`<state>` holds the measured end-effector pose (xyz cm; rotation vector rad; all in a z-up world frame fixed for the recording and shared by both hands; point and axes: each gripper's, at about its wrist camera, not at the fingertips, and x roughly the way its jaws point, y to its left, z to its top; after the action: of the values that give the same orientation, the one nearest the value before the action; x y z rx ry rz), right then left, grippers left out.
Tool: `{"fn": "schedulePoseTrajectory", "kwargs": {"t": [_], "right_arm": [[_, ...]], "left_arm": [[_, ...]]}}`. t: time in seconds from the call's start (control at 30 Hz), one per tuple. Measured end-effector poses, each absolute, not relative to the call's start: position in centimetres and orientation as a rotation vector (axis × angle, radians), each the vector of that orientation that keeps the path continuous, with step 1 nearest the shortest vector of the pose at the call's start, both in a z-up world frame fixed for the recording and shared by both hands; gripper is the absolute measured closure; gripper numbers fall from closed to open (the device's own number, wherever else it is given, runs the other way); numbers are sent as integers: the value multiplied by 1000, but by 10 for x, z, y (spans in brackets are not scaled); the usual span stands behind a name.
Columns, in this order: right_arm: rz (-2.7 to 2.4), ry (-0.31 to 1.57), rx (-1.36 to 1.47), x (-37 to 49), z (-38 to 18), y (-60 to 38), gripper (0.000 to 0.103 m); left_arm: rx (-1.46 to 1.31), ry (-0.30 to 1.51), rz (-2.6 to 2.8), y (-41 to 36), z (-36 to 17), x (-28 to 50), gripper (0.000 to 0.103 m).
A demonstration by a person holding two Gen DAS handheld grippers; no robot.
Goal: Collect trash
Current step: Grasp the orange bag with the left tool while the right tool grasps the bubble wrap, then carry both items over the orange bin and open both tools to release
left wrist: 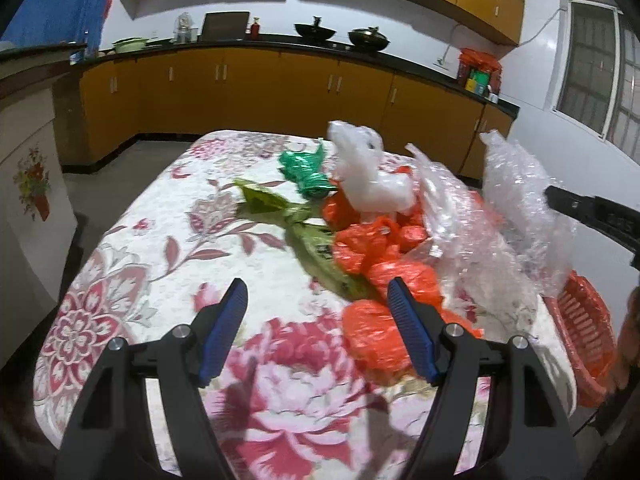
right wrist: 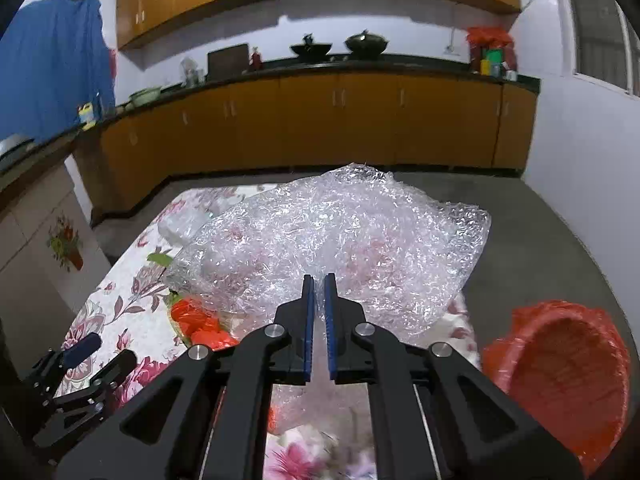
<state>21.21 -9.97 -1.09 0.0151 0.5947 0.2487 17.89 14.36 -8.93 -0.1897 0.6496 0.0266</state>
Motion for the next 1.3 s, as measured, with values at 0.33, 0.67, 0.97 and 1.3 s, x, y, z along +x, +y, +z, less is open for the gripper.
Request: {"fn": "schedulePoseTrajectory", "kwargs": {"t": [0.33,0.67,0.97,1.3], "right_arm": [[134,573,63,185,-9,-150,97],[114,599,98,180,-22,-166,97],[94,573,129,165,-14,-184,97],[3,541,143,142,-9,-216,97]], "left_arm": [[-164,744,-56,91,-103,222,32],[-118,881,-39,63,-137,248,69],[-122,763,-151,63,-109,216,75],[-101,677,-287,26,-63,198,75]]}}
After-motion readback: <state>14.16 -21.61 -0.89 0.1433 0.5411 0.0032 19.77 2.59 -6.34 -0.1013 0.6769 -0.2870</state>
